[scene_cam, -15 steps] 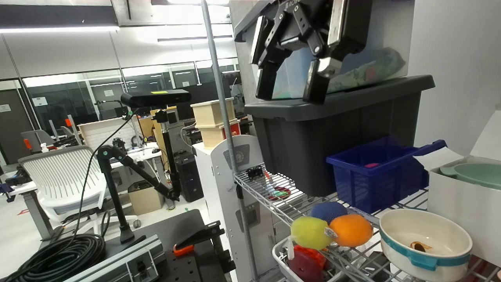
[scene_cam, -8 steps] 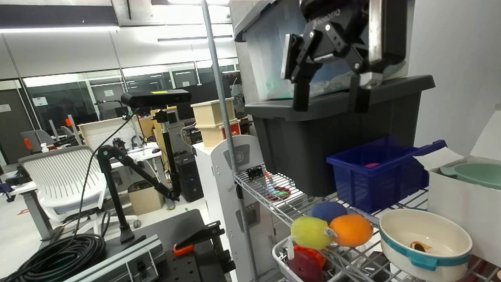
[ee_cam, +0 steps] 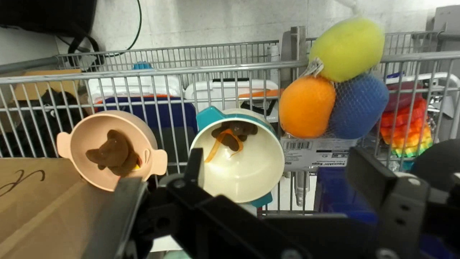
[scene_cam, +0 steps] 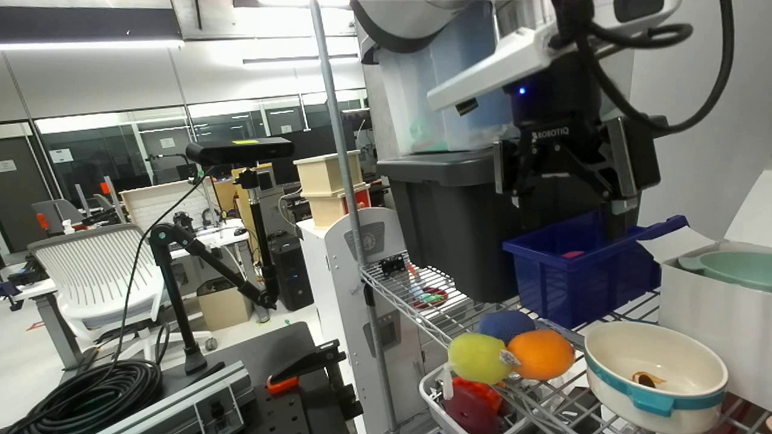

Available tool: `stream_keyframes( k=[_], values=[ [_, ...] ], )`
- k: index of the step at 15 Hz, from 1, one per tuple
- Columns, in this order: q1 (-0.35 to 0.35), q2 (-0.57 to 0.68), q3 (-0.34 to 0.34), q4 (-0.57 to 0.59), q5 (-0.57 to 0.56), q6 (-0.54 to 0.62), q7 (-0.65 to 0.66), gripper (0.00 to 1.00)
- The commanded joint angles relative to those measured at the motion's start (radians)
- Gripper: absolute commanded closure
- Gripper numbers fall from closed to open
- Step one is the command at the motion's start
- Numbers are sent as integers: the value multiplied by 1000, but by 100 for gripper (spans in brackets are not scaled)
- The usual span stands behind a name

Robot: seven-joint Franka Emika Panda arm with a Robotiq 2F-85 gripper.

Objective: Move the brown doll from the right bowl to the left bowl

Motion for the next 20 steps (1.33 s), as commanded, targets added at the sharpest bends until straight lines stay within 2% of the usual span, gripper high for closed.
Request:
stream_keyframes(
  k=[1, 6, 13, 20],
  values=[
    [8, 121, -23, 89, -38, 77, 27, 0],
    [0, 284, -68, 218, -37, 124, 47, 0],
    [-44, 482, -111, 447, -7, 90, 47, 0],
    [-77, 543, -125, 540, -6, 71, 47, 0]
  ],
)
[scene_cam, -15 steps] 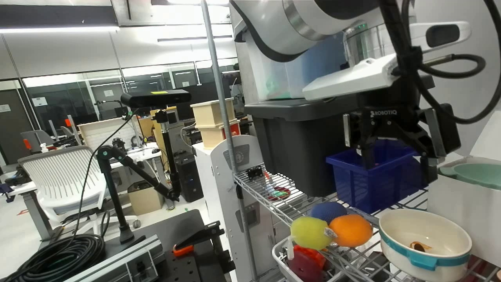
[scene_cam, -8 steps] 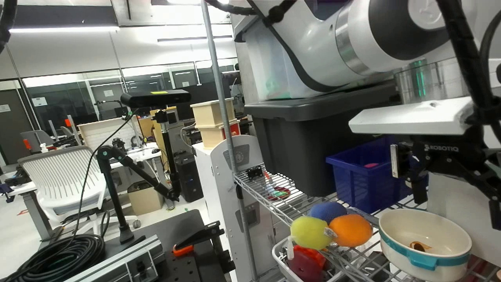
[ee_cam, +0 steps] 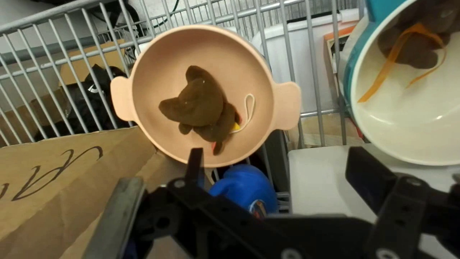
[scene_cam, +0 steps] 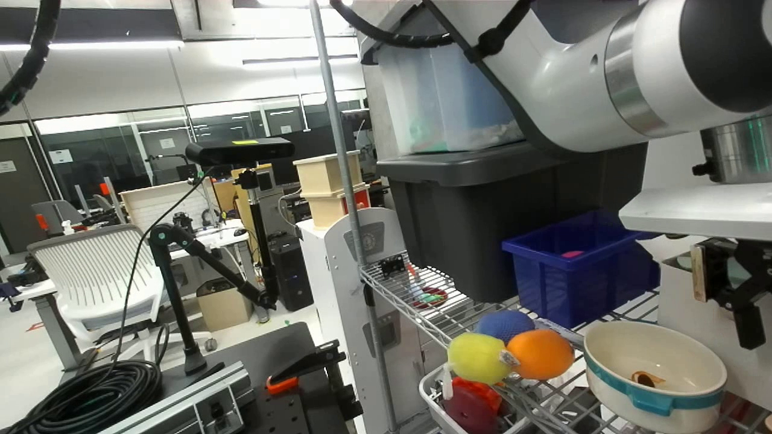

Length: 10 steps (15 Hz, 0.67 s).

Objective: Move the brown doll from the right bowl to the left bowl

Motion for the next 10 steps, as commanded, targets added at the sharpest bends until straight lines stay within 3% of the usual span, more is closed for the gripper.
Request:
stream_keyframes(
  k=[1, 10],
  values=[
    [-6, 27, -5, 56, 8, -44, 5, 0],
    [-57, 79, -22, 118, 9, -142, -7, 0]
  ],
)
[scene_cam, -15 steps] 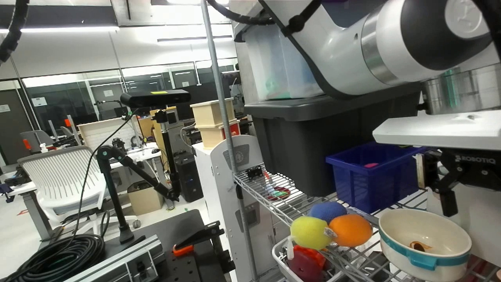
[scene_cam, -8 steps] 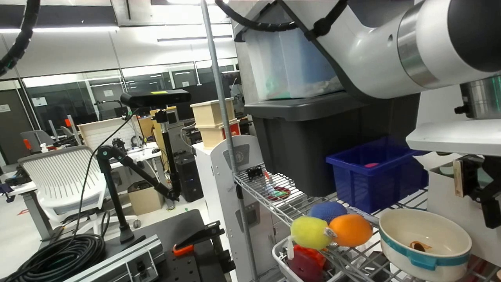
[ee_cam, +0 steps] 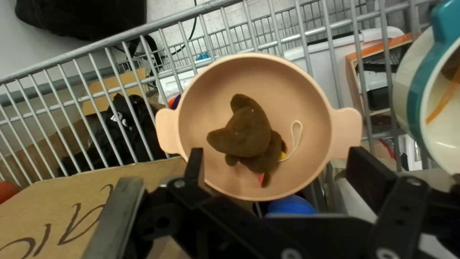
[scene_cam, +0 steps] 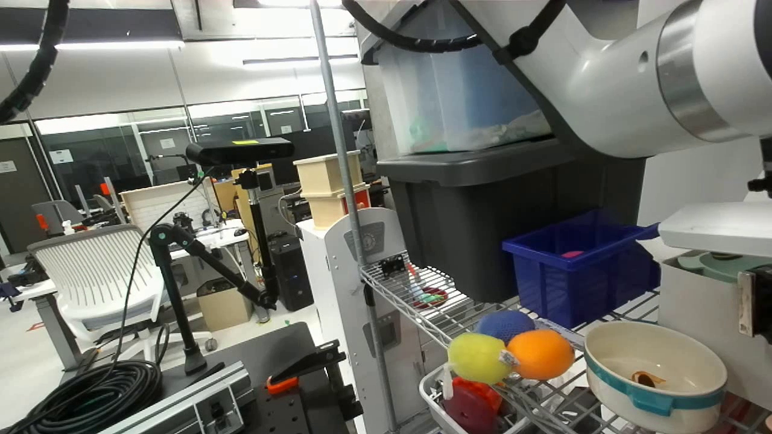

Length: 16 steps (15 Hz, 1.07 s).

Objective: Move the brown doll from the right bowl to the left bowl

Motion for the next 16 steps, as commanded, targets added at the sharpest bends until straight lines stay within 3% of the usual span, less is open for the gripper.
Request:
stream_keyframes(
  k=[1, 13, 14, 16],
  values=[
    [-22, 46, -9, 65, 10, -51, -6, 0],
    [-18, 127, -2, 110, 16, -64, 9, 0],
    [-17, 130, -2, 115, 17, -61, 12, 21],
    [-17, 133, -2, 119, 17, -56, 16, 32]
  ],
)
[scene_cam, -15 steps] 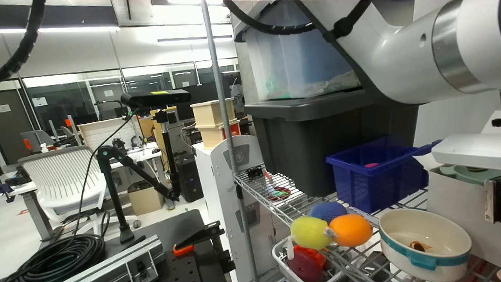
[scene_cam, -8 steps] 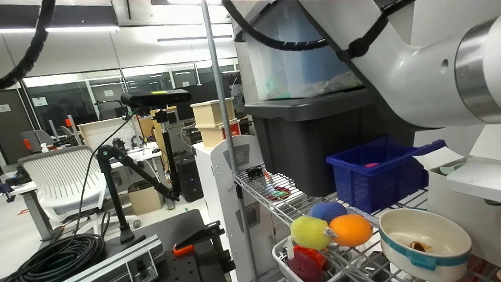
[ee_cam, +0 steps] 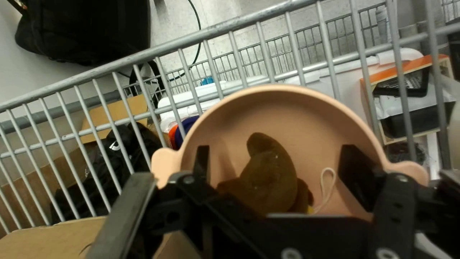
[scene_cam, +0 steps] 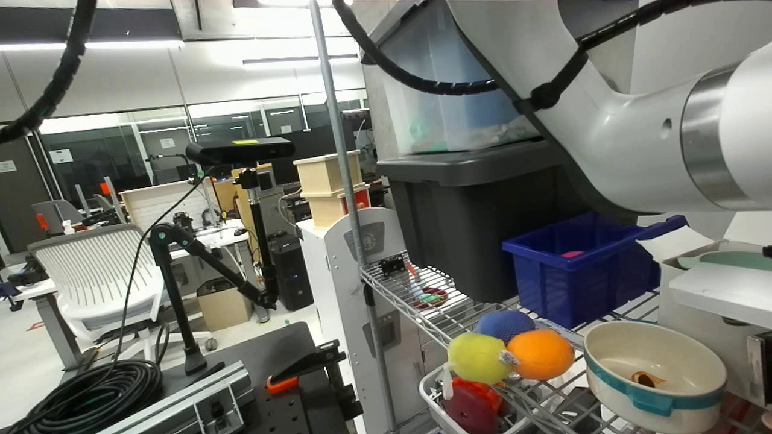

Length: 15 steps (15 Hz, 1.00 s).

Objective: Move the brown doll from the right bowl to the left bowl

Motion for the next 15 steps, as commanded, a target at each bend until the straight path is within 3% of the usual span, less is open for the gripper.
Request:
stream_keyframes(
  k=[1, 8, 10, 15],
  values=[
    [-2, 21, 1, 46, 17, -21, 7, 42],
    [-5, 11, -2, 43, 12, -5, 9, 95],
    [-1, -11, 0, 21, 10, 2, 5, 100],
    [5, -97, 9, -60, 10, 24, -9, 99]
  ],
)
